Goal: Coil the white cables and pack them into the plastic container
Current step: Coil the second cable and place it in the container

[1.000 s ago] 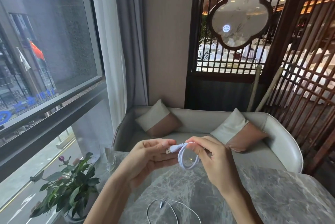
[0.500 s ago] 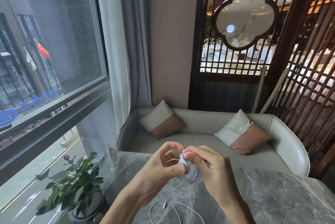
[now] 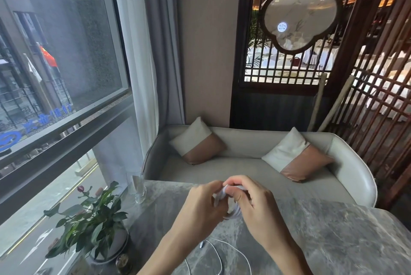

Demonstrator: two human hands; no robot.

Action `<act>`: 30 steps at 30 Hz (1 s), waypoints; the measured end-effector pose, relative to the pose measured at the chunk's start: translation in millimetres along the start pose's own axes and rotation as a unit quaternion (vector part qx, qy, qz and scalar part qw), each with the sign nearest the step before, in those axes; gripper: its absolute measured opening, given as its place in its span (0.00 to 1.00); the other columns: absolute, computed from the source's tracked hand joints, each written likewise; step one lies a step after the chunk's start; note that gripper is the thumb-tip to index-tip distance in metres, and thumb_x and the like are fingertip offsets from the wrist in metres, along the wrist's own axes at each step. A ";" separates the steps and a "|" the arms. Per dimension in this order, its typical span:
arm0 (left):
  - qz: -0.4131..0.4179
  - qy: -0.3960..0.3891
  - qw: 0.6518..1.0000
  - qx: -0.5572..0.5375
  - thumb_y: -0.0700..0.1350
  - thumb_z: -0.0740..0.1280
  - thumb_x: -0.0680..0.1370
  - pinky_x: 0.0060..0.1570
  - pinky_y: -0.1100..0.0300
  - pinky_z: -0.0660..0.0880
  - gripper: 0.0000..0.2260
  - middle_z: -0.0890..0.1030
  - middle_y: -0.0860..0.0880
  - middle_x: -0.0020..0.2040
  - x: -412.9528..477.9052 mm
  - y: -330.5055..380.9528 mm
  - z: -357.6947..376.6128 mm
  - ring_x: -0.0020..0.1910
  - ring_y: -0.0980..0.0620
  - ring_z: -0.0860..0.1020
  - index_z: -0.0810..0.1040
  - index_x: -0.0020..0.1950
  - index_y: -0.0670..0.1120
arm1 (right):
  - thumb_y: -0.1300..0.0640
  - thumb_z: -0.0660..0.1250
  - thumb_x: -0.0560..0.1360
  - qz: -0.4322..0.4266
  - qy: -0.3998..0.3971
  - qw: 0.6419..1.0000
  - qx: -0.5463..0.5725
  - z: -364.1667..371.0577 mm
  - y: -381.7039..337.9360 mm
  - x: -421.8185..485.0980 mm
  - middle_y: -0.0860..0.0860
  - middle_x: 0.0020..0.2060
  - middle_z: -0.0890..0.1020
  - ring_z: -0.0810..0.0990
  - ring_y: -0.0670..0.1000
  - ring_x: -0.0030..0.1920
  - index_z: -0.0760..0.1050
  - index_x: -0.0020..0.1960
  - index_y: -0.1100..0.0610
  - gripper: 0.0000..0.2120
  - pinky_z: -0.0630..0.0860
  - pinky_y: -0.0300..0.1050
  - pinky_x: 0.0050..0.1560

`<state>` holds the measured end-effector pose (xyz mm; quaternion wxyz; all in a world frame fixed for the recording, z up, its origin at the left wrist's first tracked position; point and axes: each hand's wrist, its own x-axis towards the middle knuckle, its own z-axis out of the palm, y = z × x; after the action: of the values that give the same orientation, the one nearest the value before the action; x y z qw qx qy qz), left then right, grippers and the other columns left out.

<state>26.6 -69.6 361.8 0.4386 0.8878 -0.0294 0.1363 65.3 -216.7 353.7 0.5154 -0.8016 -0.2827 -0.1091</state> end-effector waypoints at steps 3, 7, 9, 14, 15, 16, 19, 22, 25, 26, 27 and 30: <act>-0.041 -0.005 0.994 -0.102 0.40 0.63 0.76 0.30 0.47 0.82 0.07 0.82 0.44 0.33 -3.2 1.5 3.6 0.28 0.49 0.84 0.79 0.42 0.46 | 0.54 0.67 0.78 -0.004 0.014 1.000 0.018 3.9 -0.4 -1.4 0.41 0.43 0.84 0.83 0.43 0.45 0.78 0.48 0.46 0.03 0.72 0.28 0.41; -0.104 -0.093 0.947 -0.288 0.44 0.71 0.75 0.45 0.46 0.83 0.07 0.83 0.42 0.45 -3.4 -3.3 -12.5 0.43 0.44 0.85 0.84 0.52 0.45 | 0.48 0.65 0.78 0.007 0.025 0.997 0.078 -0.3 2.0 -3.3 0.42 0.43 0.85 0.84 0.44 0.46 0.78 0.49 0.45 0.04 0.76 0.32 0.43; -0.118 -0.203 0.897 -0.375 0.46 0.69 0.78 0.54 0.46 0.81 0.13 0.82 0.38 0.53 -6.2 -7.9 -26.5 0.53 0.39 0.83 0.81 0.59 0.42 | 0.46 0.66 0.76 0.033 0.007 0.990 0.140 -5.7 2.9 -1.9 0.45 0.43 0.85 0.84 0.44 0.44 0.79 0.49 0.47 0.06 0.76 0.33 0.43; -0.175 -0.260 0.824 -0.472 0.42 0.71 0.75 0.54 0.48 0.79 0.11 0.84 0.37 0.50 -10.7 -11.4 -40.7 0.50 0.41 0.83 0.81 0.54 0.36 | 0.35 0.72 0.68 0.078 -0.087 0.958 0.263 -12.3 -3.2 1.9 0.49 0.39 0.85 0.82 0.43 0.40 0.83 0.48 0.50 0.19 0.78 0.37 0.41; -0.167 -0.267 0.820 -0.477 0.41 0.72 0.74 0.53 0.50 0.79 0.10 0.84 0.39 0.47 -11.5 -11.5 -40.7 0.47 0.43 0.83 0.81 0.52 0.36 | 0.35 0.72 0.68 0.084 -0.106 0.951 0.278 -12.2 -4.4 2.0 0.48 0.39 0.85 0.82 0.43 0.40 0.83 0.48 0.50 0.20 0.78 0.36 0.41; -0.156 -0.273 0.820 -0.478 0.39 0.72 0.72 0.51 0.53 0.79 0.09 0.83 0.40 0.45 -12.0 -10.6 -40.9 0.44 0.45 0.82 0.81 0.50 0.36 | 0.36 0.73 0.68 0.091 -0.124 0.944 0.293 -12.2 -5.6 2.1 0.48 0.39 0.85 0.82 0.43 0.39 0.83 0.49 0.51 0.20 0.77 0.34 0.41; -0.136 -0.265 0.852 -0.431 0.38 0.74 0.69 0.46 0.57 0.76 0.09 0.79 0.41 0.41 -14.2 -5.6 -43.7 0.39 0.46 0.77 0.80 0.48 0.37 | 0.39 0.75 0.68 0.123 -0.172 0.917 0.337 -16.0 -8.7 1.4 0.47 0.38 0.84 0.81 0.42 0.38 0.83 0.50 0.53 0.20 0.76 0.32 0.39; -0.122 -0.265 0.884 -0.365 0.36 0.73 0.71 0.43 0.57 0.74 0.07 0.77 0.37 0.43 -16.4 -3.1 -47.3 0.38 0.46 0.74 0.81 0.48 0.37 | 0.40 0.76 0.67 0.143 -0.193 0.914 0.326 -21.3 -10.3 0.2 0.48 0.38 0.85 0.82 0.42 0.39 0.84 0.50 0.52 0.19 0.76 0.32 0.39; -0.098 -0.254 0.914 -0.301 0.37 0.71 0.73 0.40 0.63 0.74 0.06 0.78 0.37 0.43 -19.3 -1.6 -51.8 0.38 0.48 0.75 0.82 0.48 0.37 | 0.46 0.75 0.69 0.127 -0.167 0.938 0.277 -23.4 -10.0 -0.5 0.50 0.39 0.86 0.82 0.43 0.39 0.84 0.47 0.52 0.11 0.76 0.32 0.40; -0.091 -0.242 0.925 -0.279 0.38 0.72 0.72 0.40 0.64 0.74 0.05 0.79 0.39 0.41 -20.4 -0.8 -53.0 0.38 0.49 0.75 0.83 0.47 0.39 | 0.45 0.74 0.70 0.117 -0.159 0.941 0.273 -23.4 -10.4 -1.0 0.50 0.39 0.86 0.81 0.43 0.38 0.85 0.46 0.52 0.11 0.76 0.32 0.40; -0.084 -0.230 0.934 -0.260 0.39 0.72 0.72 0.40 0.65 0.73 0.05 0.79 0.40 0.40 -21.8 0.0 -53.8 0.39 0.49 0.75 0.83 0.46 0.40 | 0.43 0.74 0.69 0.109 -0.151 0.943 0.275 -23.4 -11.0 -1.5 0.50 0.38 0.86 0.81 0.42 0.38 0.84 0.46 0.52 0.13 0.75 0.32 0.40; -0.063 -0.189 0.957 -0.211 0.38 0.72 0.74 0.40 0.64 0.71 0.02 0.80 0.43 0.38 -26.3 3.1 -54.9 0.39 0.51 0.75 0.83 0.45 0.40 | 0.39 0.73 0.68 0.095 -0.128 0.947 0.278 -21.5 -13.1 -2.7 0.47 0.36 0.85 0.80 0.40 0.36 0.84 0.46 0.51 0.17 0.74 0.29 0.39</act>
<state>-11.1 -30.1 388.9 0.6102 0.7845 -0.0842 -0.0713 58.2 -232.7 372.0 0.6848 -0.6573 -0.2880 0.1270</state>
